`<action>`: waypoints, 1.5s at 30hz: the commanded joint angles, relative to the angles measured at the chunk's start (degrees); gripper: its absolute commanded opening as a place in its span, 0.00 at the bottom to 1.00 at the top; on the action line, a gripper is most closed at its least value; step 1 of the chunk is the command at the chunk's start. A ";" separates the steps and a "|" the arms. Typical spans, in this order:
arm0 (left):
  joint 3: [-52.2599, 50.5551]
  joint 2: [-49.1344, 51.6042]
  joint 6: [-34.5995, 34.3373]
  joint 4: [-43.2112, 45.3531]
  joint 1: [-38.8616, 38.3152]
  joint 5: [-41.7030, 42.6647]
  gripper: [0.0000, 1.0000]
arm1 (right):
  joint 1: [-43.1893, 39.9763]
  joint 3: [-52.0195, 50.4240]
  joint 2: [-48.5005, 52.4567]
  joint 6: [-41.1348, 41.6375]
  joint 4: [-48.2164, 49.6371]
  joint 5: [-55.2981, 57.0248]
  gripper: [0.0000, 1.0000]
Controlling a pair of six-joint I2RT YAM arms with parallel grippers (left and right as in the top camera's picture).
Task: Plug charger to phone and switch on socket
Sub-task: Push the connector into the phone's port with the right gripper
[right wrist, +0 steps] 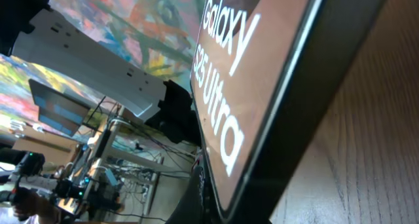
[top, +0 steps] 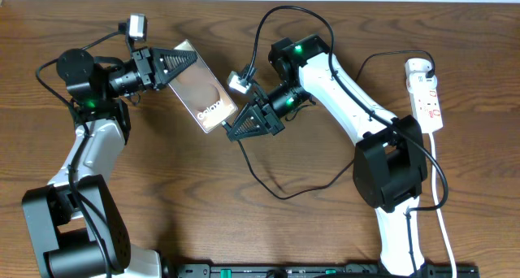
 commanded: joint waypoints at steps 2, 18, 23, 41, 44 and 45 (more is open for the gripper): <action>0.46 -1.18 1.03 0.55 -0.52 4.42 0.08 | -0.66 -0.02 -0.24 0.59 0.66 -5.16 0.02; 0.46 -1.18 2.40 0.50 -1.22 1.64 0.08 | -0.63 -0.02 -0.24 0.61 1.14 -7.15 0.02; 0.46 -1.18 3.17 0.50 -2.12 0.76 0.07 | -0.63 -0.02 -0.26 0.61 1.14 -7.76 0.02; 0.13 -1.18 5.11 0.48 -2.45 3.65 0.07 | -1.01 -0.02 -0.24 0.63 1.75 -9.22 0.02; -0.33 -1.18 6.03 0.48 -2.45 3.82 0.07 | -1.01 -0.02 -0.24 0.63 1.75 -9.20 0.01; -0.52 -1.18 6.23 0.48 -2.45 3.82 0.08 | -1.01 -0.02 -0.24 0.63 1.77 -9.20 0.02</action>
